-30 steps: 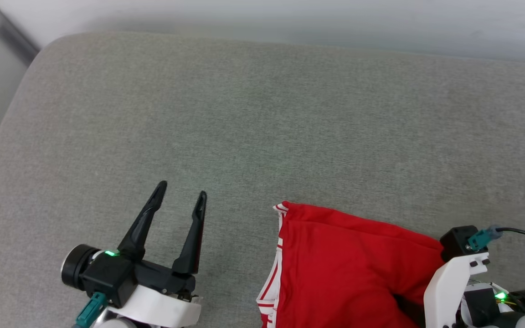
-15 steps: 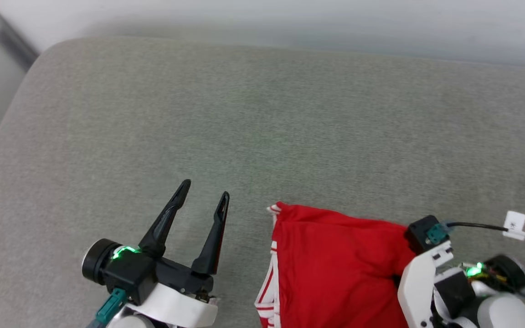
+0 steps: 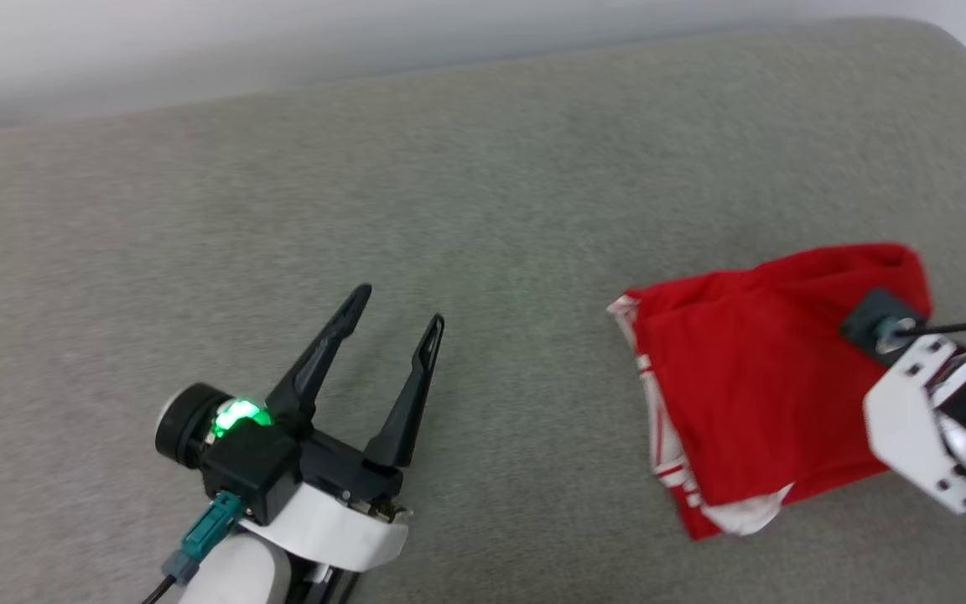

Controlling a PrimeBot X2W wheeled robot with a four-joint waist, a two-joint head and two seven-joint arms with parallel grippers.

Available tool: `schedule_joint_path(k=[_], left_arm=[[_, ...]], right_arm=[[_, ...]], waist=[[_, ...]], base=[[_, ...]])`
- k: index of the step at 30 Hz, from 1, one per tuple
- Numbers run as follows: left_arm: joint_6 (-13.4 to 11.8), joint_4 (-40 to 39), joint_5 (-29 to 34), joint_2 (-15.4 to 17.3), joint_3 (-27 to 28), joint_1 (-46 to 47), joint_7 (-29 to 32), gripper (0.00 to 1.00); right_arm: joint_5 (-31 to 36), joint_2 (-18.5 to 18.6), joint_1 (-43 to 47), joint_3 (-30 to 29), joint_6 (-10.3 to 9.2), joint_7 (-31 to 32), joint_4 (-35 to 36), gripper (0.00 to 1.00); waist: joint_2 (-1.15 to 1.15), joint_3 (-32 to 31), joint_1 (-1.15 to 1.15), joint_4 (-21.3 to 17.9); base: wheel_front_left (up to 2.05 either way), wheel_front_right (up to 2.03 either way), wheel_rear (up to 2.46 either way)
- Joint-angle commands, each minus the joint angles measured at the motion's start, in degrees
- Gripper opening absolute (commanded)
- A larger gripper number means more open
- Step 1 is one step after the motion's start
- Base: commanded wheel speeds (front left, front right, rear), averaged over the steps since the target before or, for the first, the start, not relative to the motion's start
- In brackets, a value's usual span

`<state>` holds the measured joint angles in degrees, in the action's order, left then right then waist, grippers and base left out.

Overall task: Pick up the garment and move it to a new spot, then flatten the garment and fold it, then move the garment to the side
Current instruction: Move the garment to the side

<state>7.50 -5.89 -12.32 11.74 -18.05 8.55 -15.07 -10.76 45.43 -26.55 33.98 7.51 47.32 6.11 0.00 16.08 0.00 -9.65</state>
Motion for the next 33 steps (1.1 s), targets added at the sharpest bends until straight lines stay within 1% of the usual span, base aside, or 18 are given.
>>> schedule_joint_path(k=[1,4,7,11,15,17,21,26,30,31,32,33], left_arm=[[0.0,-0.2,0.2,0.6,-0.2,1.6,-0.1,1.0],[0.0,-0.6,0.5,2.1,-1.4,4.3,-0.1,1.0],[0.0,-1.2,0.9,3.7,-2.5,6.8,-0.1,1.0],[0.0,-2.1,0.9,5.4,-3.2,9.6,-0.1,1.0],[0.0,-3.5,0.5,6.9,-3.3,11.9,-0.1,1.0],[0.0,-4.4,0.0,7.2,-3.2,12.6,-0.1,1.0],[0.0,-5.8,-0.1,8.7,-3.1,14.2,-0.1,1.0],[0.0,-7.0,0.2,9.4,-3.0,16.1,-0.1,1.0],[0.0,-8.0,0.4,9.5,-3.1,16.4,-0.1,1.0],[0.0,-8.3,0.5,9.3,-3.2,16.3,-0.1,1.0],[0.0,-8.4,0.5,9.1,-3.1,16.2,-0.1,1.0],[0.0,-8.5,0.5,8.9,-3.0,15.9,-0.1,1.0]], right_arm=[[-0.5,1.5,-1.7,0.0,-0.06,-0.9,-0.6,0.0],[-0.6,5.5,-3.5,-0.7,-0.06,-3.7,-3.5,0.0],[-0.4,7.2,-4.1,-3.1,-0.05,-6.4,-7.2,0.0],[0.5,6.6,-3.4,-8.1,-0.06,-10.8,-12.5,0.0],[2.0,5.9,-2.9,-12.4,-0.07,-14.5,-17.4,0.0],[2.4,5.6,-2.9,-14.6,-0.06,-16.2,-19.5,0.0],[3.8,7.2,-4.1,-18.1,-0.07,-19.7,-23.6,0.0],[4.6,7.9,-5.1,-21.8,-0.06,-22.8,-28.8,0.0],[5.5,6.7,-5.7,-25.3,-0.07,-24.6,-32.3,0.0],[6.0,6.3,-5.5,-25.8,-0.06,-25.1,-33.0,0.24],[6.2,5.7,-5.6,-26.7,-0.07,-25.4,-33.5,1.0],[6.6,5.1,-5.7,-27.5,-0.06,-25.7,-33.8,1.0]], waist=[[0.0,5.4,0.0,-6.3],[0.0,8.8,0.0,-8.5],[0.0,12.0,0.0,-10.2],[0.0,15.7,0.0,-11.3],[0.0,18.7,0.0,-11.5],[0.0,20.0,0.0,-11.2],[0.0,22.8,0.0,-10.5],[0.0,25.3,0.0,-9.1],[0.0,25.7,0.0,-8.3],[0.0,25.6,0.0,-8.0],[0.0,25.3,0.0,-7.9],[0.0,24.9,0.0,-7.9]], base=[[0.0,0.0,0.0],[0.0,0.0,0.0],[0.0,0.0,0.0],[0.0,0.0,0.0],[0.0,0.0,0.0],[0.0,0.0,0.0],[0.0,0.0,0.0],[0.0,0.0,0.0],[0.0,0.0,0.0],[0.0,0.0,0.0],[0.0,0.0,0.0],[0.0,0.0,0.0]])
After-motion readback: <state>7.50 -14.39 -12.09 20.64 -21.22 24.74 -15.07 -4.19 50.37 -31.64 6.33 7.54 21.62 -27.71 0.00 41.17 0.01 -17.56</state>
